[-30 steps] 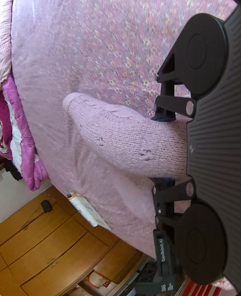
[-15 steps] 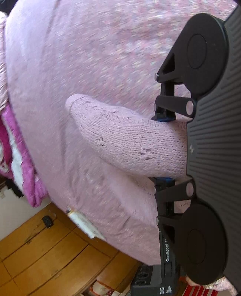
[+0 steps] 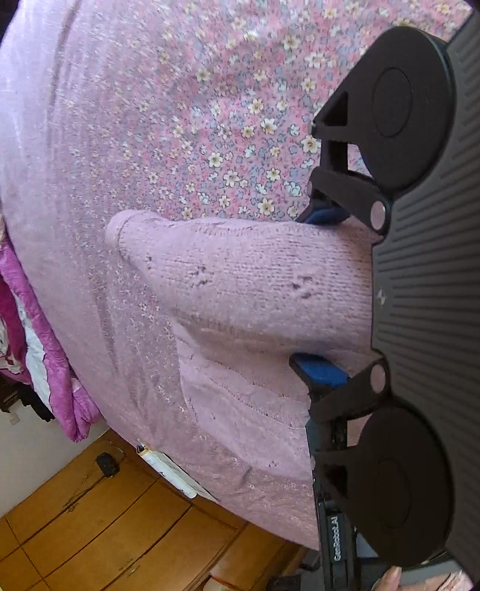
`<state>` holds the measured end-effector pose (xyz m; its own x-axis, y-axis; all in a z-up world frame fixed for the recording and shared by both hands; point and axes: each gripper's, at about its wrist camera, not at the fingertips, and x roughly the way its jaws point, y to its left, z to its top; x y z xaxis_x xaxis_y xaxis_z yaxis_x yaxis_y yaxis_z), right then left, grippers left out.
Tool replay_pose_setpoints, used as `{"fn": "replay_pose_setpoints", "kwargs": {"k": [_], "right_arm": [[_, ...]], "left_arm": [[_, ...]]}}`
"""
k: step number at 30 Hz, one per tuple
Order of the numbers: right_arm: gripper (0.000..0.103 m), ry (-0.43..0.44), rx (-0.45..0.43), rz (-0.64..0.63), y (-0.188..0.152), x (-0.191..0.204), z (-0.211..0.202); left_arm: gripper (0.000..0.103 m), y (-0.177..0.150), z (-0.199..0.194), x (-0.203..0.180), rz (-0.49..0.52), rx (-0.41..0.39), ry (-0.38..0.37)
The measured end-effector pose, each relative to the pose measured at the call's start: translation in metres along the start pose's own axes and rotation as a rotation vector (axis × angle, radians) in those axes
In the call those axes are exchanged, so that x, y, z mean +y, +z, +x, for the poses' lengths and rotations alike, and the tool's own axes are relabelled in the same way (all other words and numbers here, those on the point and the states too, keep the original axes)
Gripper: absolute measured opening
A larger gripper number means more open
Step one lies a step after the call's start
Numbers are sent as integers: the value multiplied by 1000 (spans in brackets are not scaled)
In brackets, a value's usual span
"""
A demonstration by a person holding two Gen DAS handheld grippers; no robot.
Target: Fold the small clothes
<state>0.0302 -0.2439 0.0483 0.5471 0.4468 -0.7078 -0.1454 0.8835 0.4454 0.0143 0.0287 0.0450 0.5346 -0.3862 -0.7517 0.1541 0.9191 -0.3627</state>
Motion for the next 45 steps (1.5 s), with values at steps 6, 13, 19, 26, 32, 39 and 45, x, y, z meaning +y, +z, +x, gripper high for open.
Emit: {"fn": "replay_pose_setpoints", "kwargs": {"k": [6, 13, 19, 26, 32, 39, 45], "right_arm": [[88, -61, -76, -74, -16, 18, -30], [93, -123, -120, -125, -51, 29, -55], [95, -184, -121, -184, -84, 32, -56], [96, -215, -92, -157, -107, 27, -49], [98, -244, -95, -139, -117, 27, -40], [102, -278, -97, -154, -118, 32, -30], [103, -289, -93, -167, -118, 32, -23]], "left_arm": [[76, -19, -25, -15, 56, -30, 97], [76, -53, -35, -25, 37, -59, 187], [76, -73, -24, -37, 67, -14, 203], [76, -87, -9, -55, 156, -31, 301], [76, -88, -3, -60, 145, -39, 348], [86, -87, 2, -59, 133, -42, 372], [88, -87, 3, -58, 123, -38, 378]]}}
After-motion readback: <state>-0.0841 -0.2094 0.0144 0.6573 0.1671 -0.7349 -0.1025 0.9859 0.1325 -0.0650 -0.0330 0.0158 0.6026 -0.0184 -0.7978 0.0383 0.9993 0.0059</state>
